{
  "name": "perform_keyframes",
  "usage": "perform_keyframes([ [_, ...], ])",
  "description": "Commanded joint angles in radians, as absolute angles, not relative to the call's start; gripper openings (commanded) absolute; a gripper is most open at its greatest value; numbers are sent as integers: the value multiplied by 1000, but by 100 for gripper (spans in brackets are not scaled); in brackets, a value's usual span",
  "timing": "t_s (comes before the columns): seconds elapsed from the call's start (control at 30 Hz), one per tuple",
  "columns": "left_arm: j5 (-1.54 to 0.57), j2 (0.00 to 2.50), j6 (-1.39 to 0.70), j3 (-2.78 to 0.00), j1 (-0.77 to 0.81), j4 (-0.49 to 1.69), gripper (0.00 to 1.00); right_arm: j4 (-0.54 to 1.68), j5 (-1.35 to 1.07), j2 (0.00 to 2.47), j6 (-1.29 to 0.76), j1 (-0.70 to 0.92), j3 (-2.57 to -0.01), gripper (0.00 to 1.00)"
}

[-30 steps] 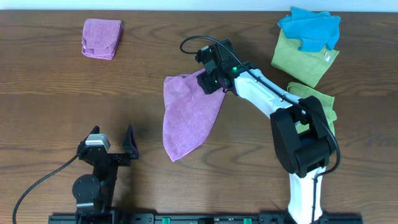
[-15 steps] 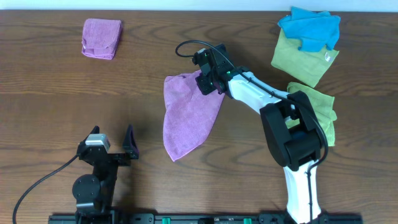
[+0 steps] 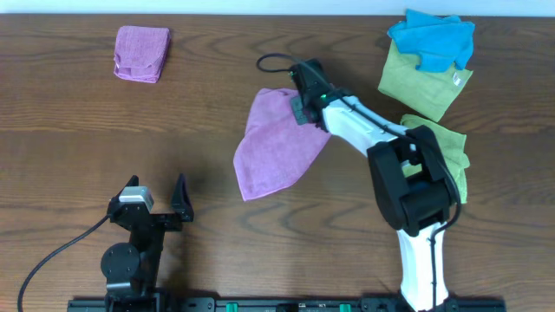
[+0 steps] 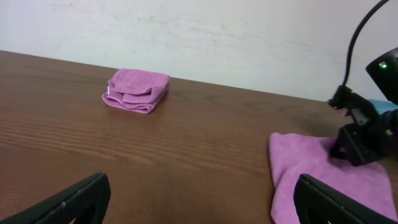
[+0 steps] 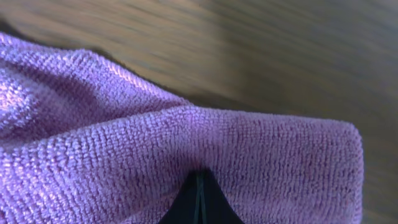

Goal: Fold the cloth
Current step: 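Lower the pink cloth onto the table center with the right gripper and release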

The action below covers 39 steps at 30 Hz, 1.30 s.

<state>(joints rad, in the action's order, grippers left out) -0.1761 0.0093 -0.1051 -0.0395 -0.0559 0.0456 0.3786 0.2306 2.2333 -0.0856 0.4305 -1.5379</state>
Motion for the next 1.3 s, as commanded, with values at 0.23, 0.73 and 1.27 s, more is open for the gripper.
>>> perform_keyframes([
  [0.23, -173, 6, -109, -5, -52, 60, 95, 596, 236, 2278, -164, 413, -1514, 2],
  [0.73, -173, 6, -109, -5, -52, 60, 95, 746, 228, 2106, -163, 442, -1634, 1],
  [1.27, -176, 6, -109, -5, -52, 59, 95, 764, 71, 1832, -144, 441, -1636, 99],
])
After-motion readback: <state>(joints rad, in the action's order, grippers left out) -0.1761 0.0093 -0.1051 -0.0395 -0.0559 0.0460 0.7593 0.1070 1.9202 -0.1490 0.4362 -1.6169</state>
